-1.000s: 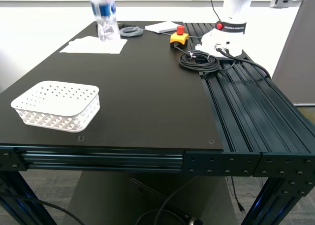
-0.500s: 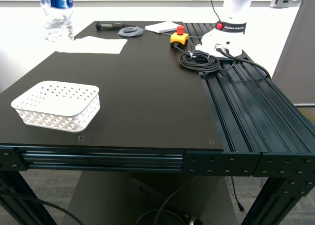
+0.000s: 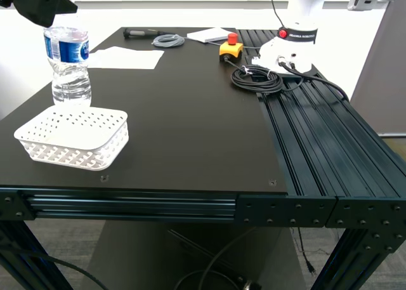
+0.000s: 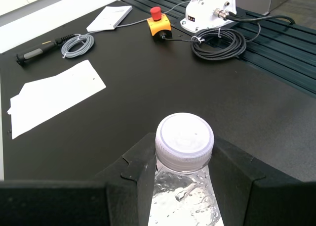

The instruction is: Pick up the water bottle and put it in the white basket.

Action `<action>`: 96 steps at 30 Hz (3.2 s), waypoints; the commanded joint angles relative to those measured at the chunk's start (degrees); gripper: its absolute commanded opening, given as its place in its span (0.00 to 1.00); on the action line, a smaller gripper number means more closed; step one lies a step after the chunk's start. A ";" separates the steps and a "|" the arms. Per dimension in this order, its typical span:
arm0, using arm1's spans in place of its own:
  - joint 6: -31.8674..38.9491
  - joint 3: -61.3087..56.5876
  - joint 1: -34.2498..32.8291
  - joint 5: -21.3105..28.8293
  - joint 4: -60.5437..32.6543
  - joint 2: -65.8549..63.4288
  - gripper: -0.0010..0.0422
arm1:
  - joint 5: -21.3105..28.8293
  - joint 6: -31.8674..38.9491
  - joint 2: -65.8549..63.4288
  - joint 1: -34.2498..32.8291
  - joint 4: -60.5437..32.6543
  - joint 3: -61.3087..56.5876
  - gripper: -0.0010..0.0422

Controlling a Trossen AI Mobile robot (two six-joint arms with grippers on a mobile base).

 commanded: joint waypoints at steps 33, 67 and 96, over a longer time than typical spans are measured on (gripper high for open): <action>0.00 0.09 0.04 0.00 0.17 -0.02 0.02 | -0.33 0.72 -0.02 0.26 -2.38 0.11 0.51; -0.02 0.09 0.04 0.00 0.17 -0.02 0.02 | -0.33 0.74 -0.02 0.26 -2.43 0.11 0.51; 0.00 0.09 0.04 0.00 0.17 -0.02 0.02 | -0.33 0.74 -0.02 0.26 -2.43 0.11 0.51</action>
